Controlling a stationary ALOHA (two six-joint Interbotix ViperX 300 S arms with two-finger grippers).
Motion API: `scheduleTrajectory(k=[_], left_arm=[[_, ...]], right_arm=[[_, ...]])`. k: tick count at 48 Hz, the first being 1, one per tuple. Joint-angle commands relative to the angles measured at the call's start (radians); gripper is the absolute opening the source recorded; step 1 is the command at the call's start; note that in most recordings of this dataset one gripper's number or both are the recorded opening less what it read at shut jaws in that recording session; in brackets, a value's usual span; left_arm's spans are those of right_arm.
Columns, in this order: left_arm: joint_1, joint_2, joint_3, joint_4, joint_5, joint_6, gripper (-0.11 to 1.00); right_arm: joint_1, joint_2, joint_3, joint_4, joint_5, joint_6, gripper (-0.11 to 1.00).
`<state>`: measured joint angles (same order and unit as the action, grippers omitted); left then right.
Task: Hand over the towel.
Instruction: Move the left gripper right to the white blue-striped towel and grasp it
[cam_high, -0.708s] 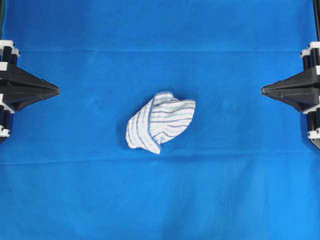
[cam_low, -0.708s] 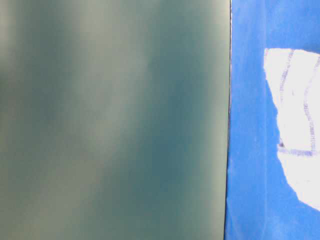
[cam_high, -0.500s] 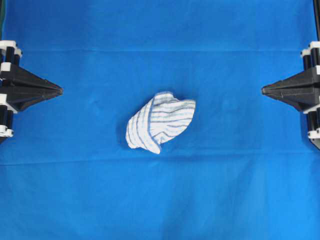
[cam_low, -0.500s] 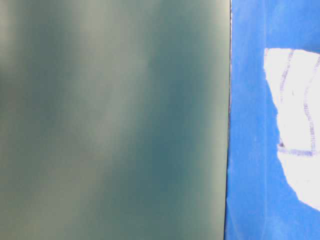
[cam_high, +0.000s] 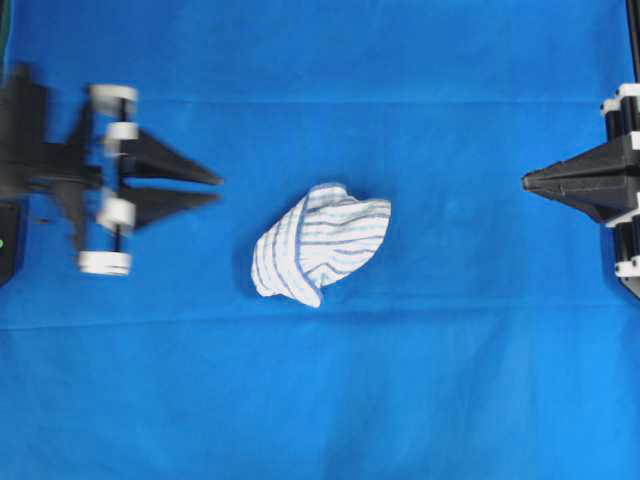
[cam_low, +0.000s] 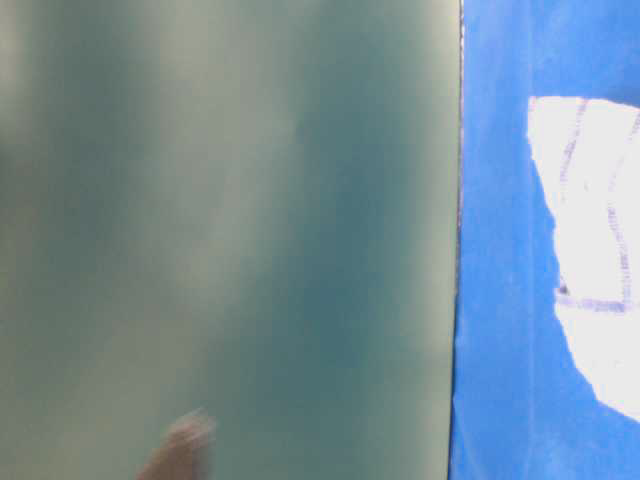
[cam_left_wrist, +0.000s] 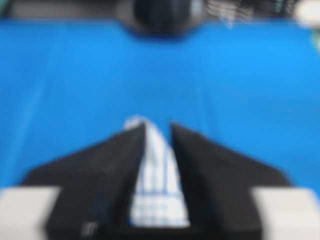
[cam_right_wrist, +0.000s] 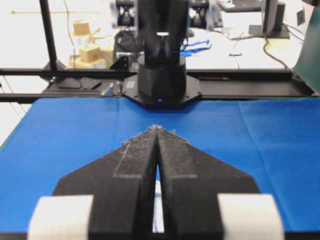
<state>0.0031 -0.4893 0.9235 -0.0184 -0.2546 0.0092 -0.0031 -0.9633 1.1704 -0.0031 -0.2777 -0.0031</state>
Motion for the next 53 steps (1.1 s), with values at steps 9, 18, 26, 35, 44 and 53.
scheduleTrajectory(k=[9,18,26,35,44,53], left_arm=[[-0.002,0.241,-0.167,-0.005,0.206,-0.029,0.84],[-0.008,0.433,-0.199,-0.005,0.201,-0.031,0.93],[-0.026,0.571,-0.222,-0.005,0.184,-0.032,0.93],[-0.028,0.597,-0.238,-0.005,0.189,-0.015,0.91],[-0.028,0.589,-0.241,-0.002,0.184,0.000,0.49],[-0.021,0.522,-0.242,-0.002,0.183,0.012,0.12]], right_arm=[[-0.003,0.006,-0.028,0.000,-0.003,-0.002,0.01],[-0.003,0.011,-0.026,0.000,-0.002,-0.002,0.01],[-0.008,0.011,-0.026,-0.003,0.009,-0.005,0.01],[-0.014,0.012,-0.026,-0.005,0.021,-0.005,0.01],[-0.015,0.011,-0.026,-0.005,0.028,-0.005,0.01],[-0.015,0.012,-0.026,-0.005,0.028,-0.005,0.01]])
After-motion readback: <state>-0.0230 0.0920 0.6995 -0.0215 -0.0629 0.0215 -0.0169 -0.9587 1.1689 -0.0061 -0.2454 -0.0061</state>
